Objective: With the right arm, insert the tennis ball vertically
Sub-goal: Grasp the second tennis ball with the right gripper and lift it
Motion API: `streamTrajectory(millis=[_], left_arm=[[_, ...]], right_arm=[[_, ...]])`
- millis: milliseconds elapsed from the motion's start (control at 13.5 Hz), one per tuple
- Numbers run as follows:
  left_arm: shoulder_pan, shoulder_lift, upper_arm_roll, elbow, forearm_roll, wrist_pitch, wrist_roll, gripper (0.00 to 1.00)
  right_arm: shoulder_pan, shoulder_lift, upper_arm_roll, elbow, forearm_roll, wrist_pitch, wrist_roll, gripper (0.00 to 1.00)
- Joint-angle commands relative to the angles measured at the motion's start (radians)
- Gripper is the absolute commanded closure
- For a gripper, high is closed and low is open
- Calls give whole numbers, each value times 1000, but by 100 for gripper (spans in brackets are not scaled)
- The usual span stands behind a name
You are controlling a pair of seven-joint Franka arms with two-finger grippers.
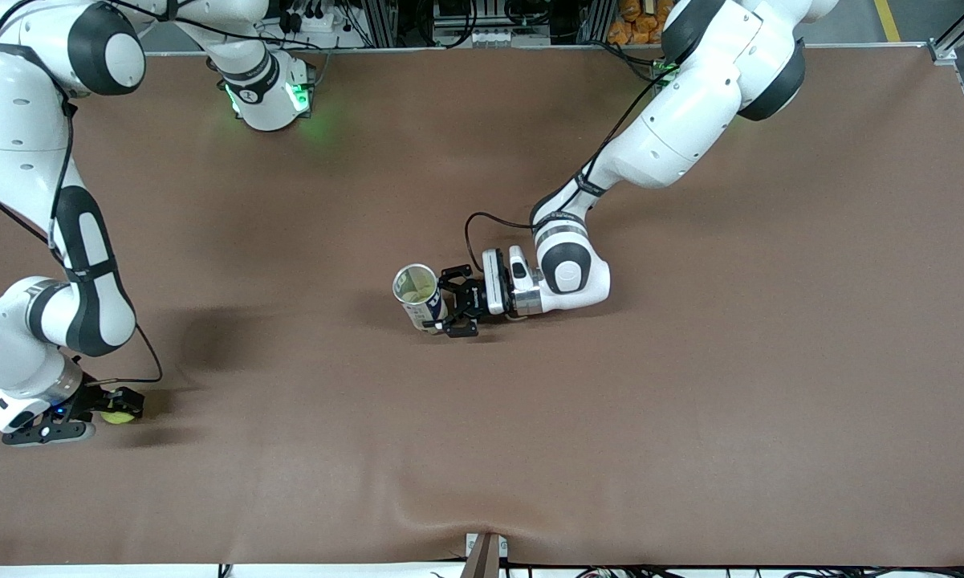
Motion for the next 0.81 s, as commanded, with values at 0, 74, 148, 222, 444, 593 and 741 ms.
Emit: streamTrajectory(millis=[0,74,148,222,444,593,741], left_arm=[[-15,33,5,12,-38,18,96,24],[-15,33,5,12,-38,18,96,24],[-15,33,5,12,-38,16,98,24],[-14,33,5,12,-36,18,98,24],[-15,33,5,12,-38,18,99,24],[-15,33,5,12,-38,18,99,24],[-15,33,5,13,-39,18,99,24]], right_arm=[[-25,3,21,0,26,24,-62,0],[-28,3,21,0,26,19,-62,0],[-28,3,21,-1,26,16,-62,0],[-28,3,21,-6,26,13,-62,0],[-33,1,23,-26,28,13,-60,54],[-30,-7,24,-21,28,10,-55,57],[-16,-34,29,-12,38,-42,-51,57]])
